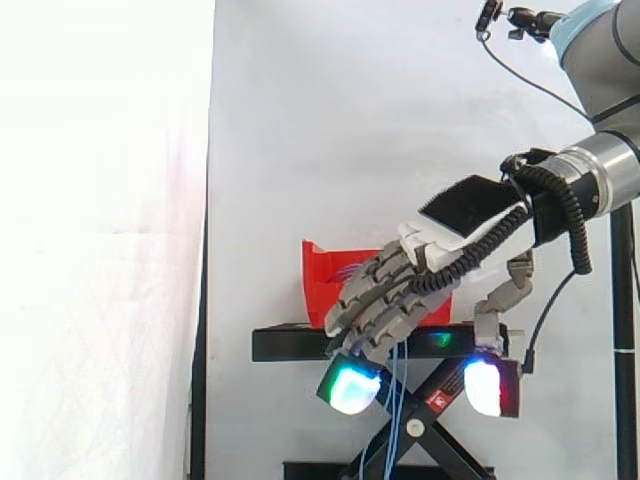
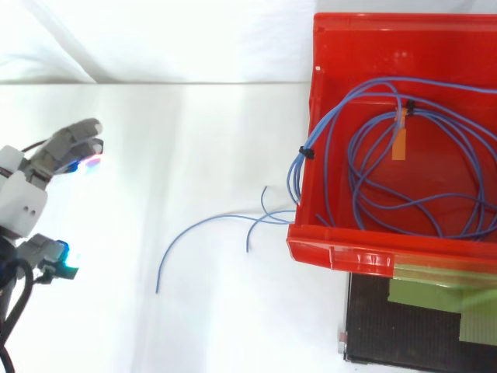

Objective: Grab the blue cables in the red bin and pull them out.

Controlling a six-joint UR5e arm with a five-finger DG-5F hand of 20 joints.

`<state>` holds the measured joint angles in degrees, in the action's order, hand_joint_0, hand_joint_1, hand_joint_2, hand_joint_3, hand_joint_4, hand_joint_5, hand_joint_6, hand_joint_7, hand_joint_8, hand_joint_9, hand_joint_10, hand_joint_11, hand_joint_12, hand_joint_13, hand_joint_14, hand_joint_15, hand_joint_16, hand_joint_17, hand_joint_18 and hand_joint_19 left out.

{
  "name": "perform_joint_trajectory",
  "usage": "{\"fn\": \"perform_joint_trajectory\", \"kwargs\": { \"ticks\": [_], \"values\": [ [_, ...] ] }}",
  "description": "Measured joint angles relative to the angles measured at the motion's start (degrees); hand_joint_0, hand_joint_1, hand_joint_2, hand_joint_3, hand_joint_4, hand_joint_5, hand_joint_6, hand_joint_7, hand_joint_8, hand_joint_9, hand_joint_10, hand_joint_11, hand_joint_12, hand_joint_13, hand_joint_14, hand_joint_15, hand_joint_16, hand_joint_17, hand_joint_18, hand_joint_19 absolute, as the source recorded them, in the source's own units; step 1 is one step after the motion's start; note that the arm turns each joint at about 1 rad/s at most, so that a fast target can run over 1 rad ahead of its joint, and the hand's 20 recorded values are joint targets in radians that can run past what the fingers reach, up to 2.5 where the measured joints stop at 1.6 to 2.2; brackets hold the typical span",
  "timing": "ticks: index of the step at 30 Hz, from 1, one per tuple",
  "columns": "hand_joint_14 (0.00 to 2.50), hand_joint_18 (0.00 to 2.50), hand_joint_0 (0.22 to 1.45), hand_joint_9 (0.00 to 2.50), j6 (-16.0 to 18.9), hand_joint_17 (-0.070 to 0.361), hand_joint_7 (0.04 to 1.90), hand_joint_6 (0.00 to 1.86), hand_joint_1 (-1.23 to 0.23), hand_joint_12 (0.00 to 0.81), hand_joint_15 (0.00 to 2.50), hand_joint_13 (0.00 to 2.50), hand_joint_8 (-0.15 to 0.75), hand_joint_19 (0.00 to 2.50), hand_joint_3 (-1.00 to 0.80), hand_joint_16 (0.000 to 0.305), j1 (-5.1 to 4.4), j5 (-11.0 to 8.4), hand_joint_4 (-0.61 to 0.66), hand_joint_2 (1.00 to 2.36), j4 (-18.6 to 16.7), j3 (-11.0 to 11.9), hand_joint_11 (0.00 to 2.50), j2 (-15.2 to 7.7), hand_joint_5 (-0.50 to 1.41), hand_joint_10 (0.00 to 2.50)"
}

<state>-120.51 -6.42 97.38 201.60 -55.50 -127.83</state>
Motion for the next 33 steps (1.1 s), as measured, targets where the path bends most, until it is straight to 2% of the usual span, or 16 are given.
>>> {"fn": "perform_joint_trajectory", "kwargs": {
  "ticks": [6, 9, 15, 18, 20, 26, 29, 33],
  "values": [
    [0.01, 0.30, 0.78, 0.57, -4.4, 0.098, 0.40, 0.01, -0.80, 0.310, 0.28, 0.38, 0.248, 0.47, -1.00, 0.044, 0.42, -0.10, 0.22, 1.00, 1.1, 2.3, 0.29, 0.0, 0.47, 0.01],
    [0.01, 0.31, 0.77, 0.57, -6.7, 0.098, 0.41, 0.01, -0.81, 0.312, 0.29, 0.38, 0.248, 0.47, -1.00, 0.044, 0.94, -0.21, 0.22, 1.00, 1.1, 3.2, 0.29, 0.0, 0.46, 0.01],
    [0.01, 0.31, 0.77, 0.58, -8.5, 0.099, 0.40, 0.01, -0.82, 0.318, 0.30, 0.40, 0.246, 0.47, -1.00, 0.044, 1.63, -0.24, 0.22, 1.00, 1.1, 3.4, 0.31, 0.0, 0.46, 0.01],
    [0.01, 0.32, 0.77, 0.59, -9.4, 0.099, 0.39, 0.01, -0.82, 0.318, 0.30, 0.40, 0.246, 0.47, -1.00, 0.044, 1.91, -0.25, 0.22, 1.00, 0.5, 2.9, 0.31, 0.0, 0.46, 0.01],
    [0.01, 0.32, 0.77, 0.59, -10.5, 0.099, 0.39, 0.01, -0.82, 0.318, 0.30, 0.40, 0.246, 0.47, -1.00, 0.044, 2.19, -0.28, 0.22, 1.00, -1.2, 1.4, 0.31, 0.0, 0.46, 0.01],
    [0.01, 0.32, 0.77, 0.60, -11.9, 0.099, 0.39, 0.01, -0.82, 0.318, 0.30, 0.40, 0.247, 0.47, -1.00, 0.044, 2.89, -0.28, 0.22, 1.00, -9.4, -4.0, 0.30, -0.1, 0.47, 0.01],
    [0.01, 0.32, 0.77, 0.60, -12.0, 0.099, 0.39, 0.01, -0.82, 0.317, 0.29, 0.40, 0.245, 0.47, -1.00, 0.044, 3.23, -0.23, 0.22, 1.00, -13.8, -5.1, 0.30, 0.0, 0.48, 0.01],
    [0.01, 0.32, 0.77, 0.60, -12.2, 0.099, 0.39, 0.01, -0.81, 0.316, 0.30, 0.40, 0.245, 0.47, -1.00, 0.044, 3.66, -0.15, 0.22, 1.00, -16.3, -4.8, 0.31, 0.0, 0.48, 0.01]
  ]
}}
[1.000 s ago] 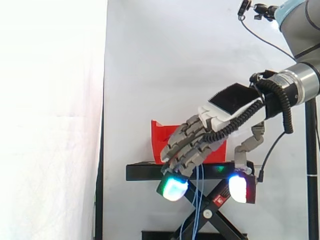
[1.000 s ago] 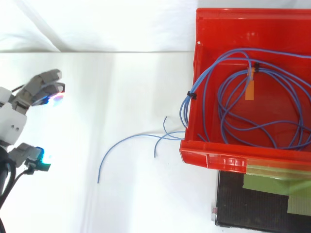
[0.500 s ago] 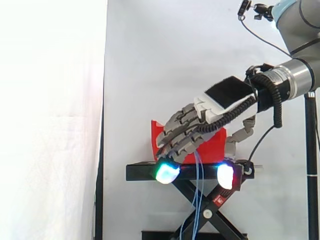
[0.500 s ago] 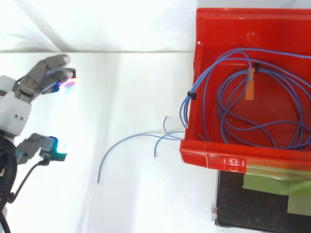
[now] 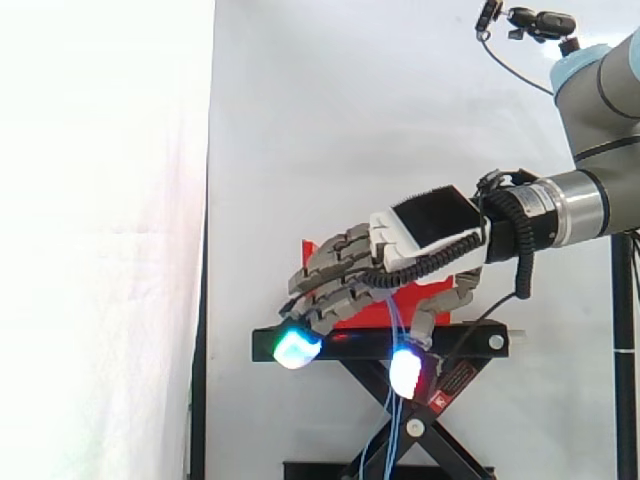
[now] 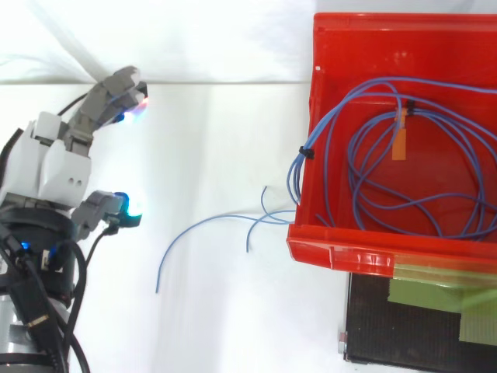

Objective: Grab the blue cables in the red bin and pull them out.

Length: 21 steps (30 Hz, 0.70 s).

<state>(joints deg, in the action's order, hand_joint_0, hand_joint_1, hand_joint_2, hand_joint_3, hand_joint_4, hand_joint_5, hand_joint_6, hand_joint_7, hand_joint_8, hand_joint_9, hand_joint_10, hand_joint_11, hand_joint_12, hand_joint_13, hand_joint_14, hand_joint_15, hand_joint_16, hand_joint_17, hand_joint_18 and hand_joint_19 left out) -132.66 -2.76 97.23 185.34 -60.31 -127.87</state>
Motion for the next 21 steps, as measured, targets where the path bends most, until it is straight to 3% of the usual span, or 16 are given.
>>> {"fn": "perform_joint_trajectory", "kwargs": {
  "ticks": [5, 9, 15, 21],
  "values": [
    [0.01, 0.32, 0.77, 0.60, -0.7, 0.098, 0.39, 0.01, -0.81, 0.315, 0.29, 0.40, 0.246, 0.47, -1.00, 0.044, 1.05, 0.25, 0.22, 1.00, 1.9, 0.7, 0.30, 0.0, 0.48, 0.01],
    [0.01, 0.32, 0.77, 0.60, -1.7, 0.099, 0.39, 0.01, -0.81, 0.315, 0.30, 0.40, 0.245, 0.47, -1.00, 0.044, 2.06, 1.08, 0.22, 1.00, 5.8, 1.3, 0.32, 0.0, 0.48, 0.01],
    [0.01, 0.32, 0.78, 0.61, -6.1, 0.098, 0.39, 0.01, -0.81, 0.315, 0.29, 0.40, 0.251, 0.47, -1.00, 0.043, 2.88, 1.48, 0.22, 1.00, 13.1, 2.0, 0.31, 0.0, 0.49, 0.01],
    [0.01, 0.32, 0.78, 0.62, -10.8, 0.098, 0.38, 0.01, -0.81, 0.314, 0.29, 0.40, 0.248, 0.47, -1.00, 0.043, 3.36, 1.40, 0.22, 1.00, 16.4, 4.3, 0.30, 0.0, 0.52, 0.01]
  ]
}}
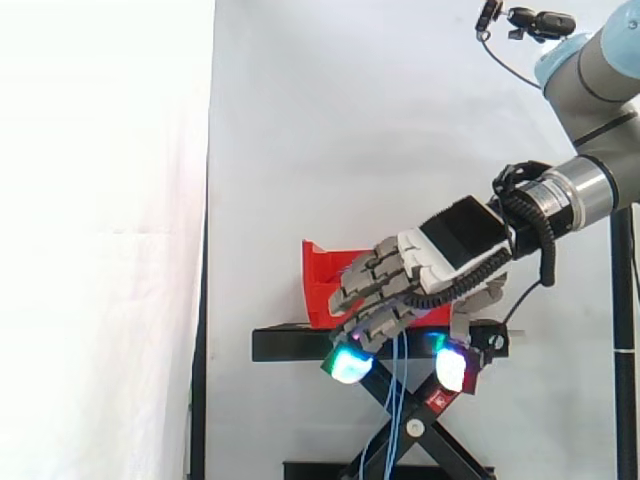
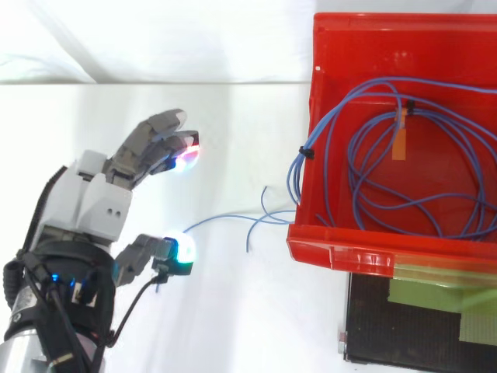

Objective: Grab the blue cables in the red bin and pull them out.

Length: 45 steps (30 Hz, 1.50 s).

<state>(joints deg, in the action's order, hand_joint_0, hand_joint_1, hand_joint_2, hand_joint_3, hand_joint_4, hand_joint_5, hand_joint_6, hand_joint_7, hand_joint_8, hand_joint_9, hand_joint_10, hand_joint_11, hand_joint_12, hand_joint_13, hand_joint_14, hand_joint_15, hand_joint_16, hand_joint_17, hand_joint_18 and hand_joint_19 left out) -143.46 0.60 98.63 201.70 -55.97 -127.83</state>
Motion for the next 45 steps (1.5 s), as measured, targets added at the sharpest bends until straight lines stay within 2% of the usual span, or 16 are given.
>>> {"fn": "perform_joint_trajectory", "kwargs": {
  "ticks": [9, 24, 35, 45],
  "values": [
    [0.01, 0.33, 0.78, 0.62, -3.8, 0.097, 0.39, 0.01, -0.81, 0.311, 0.29, 0.40, 0.245, 0.47, -1.00, 0.043, 0.25, -0.13, 0.22, 1.00, 0.7, 1.2, 0.30, 0.0, 0.54, 0.01],
    [0.01, 0.32, 0.79, 0.62, -8.4, 0.096, 0.37, 0.01, -0.81, 0.310, 0.29, 0.40, 0.244, 0.47, -1.00, 0.043, 0.97, 0.08, 0.21, 1.00, 0.6, 1.4, 0.30, 0.0, 0.52, 0.01],
    [0.01, 0.33, 0.79, 0.63, -10.7, 0.096, 0.36, 0.01, -0.80, 0.310, 0.29, 0.41, 0.246, 0.47, -1.00, 0.043, 2.46, 0.60, 0.21, 1.00, -2.6, 1.4, 0.30, 0.0, 0.52, 0.01],
    [0.01, 0.33, 0.79, 0.63, -11.5, 0.095, 0.36, 0.01, -0.81, 0.311, 0.29, 0.41, 0.245, 0.47, -1.00, 0.042, 3.58, 2.78, 0.21, 1.00, -3.2, 1.4, 0.31, 0.0, 0.51, 0.01]
  ]
}}
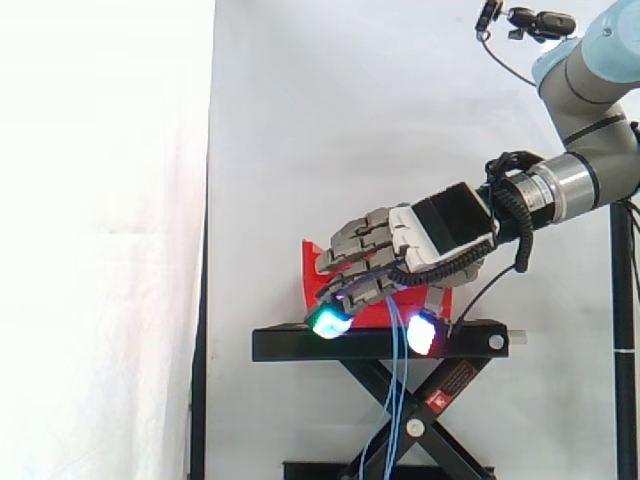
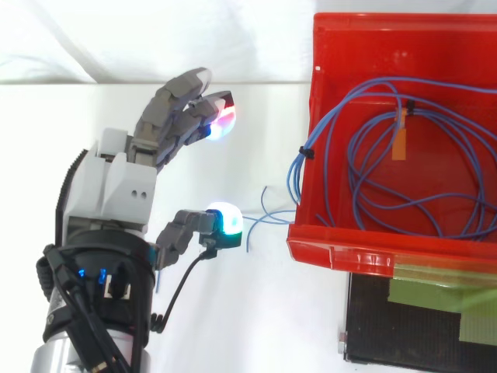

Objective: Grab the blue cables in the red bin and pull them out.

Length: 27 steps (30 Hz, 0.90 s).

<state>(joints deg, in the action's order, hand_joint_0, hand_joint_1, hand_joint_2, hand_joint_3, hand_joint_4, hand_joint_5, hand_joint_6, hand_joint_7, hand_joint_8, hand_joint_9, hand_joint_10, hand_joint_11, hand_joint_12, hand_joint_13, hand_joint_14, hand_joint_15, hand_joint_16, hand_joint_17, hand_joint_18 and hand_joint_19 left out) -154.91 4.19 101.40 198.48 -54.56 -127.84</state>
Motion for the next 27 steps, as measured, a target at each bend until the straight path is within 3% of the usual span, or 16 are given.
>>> {"fn": "perform_joint_trajectory", "kwargs": {
  "ticks": [13, 27],
  "values": [
    [0.01, 0.34, 0.79, 0.66, 0.0, 0.094, 0.42, 0.01, -0.80, 0.312, 0.31, 0.45, 0.252, 0.48, -1.00, 0.042, 0.82, 1.22, 0.26, 1.00, -0.5, -1.2, 0.31, 0.0, 0.60, 0.01],
    [0.01, 0.36, 0.80, 0.66, -0.2, 0.093, 0.41, 0.01, -0.80, 0.313, 0.33, 0.48, 0.249, 0.48, -1.00, 0.041, 1.71, 2.01, 0.25, 1.00, -6.0, -2.0, 0.30, 0.0, 0.59, 0.01]
  ]
}}
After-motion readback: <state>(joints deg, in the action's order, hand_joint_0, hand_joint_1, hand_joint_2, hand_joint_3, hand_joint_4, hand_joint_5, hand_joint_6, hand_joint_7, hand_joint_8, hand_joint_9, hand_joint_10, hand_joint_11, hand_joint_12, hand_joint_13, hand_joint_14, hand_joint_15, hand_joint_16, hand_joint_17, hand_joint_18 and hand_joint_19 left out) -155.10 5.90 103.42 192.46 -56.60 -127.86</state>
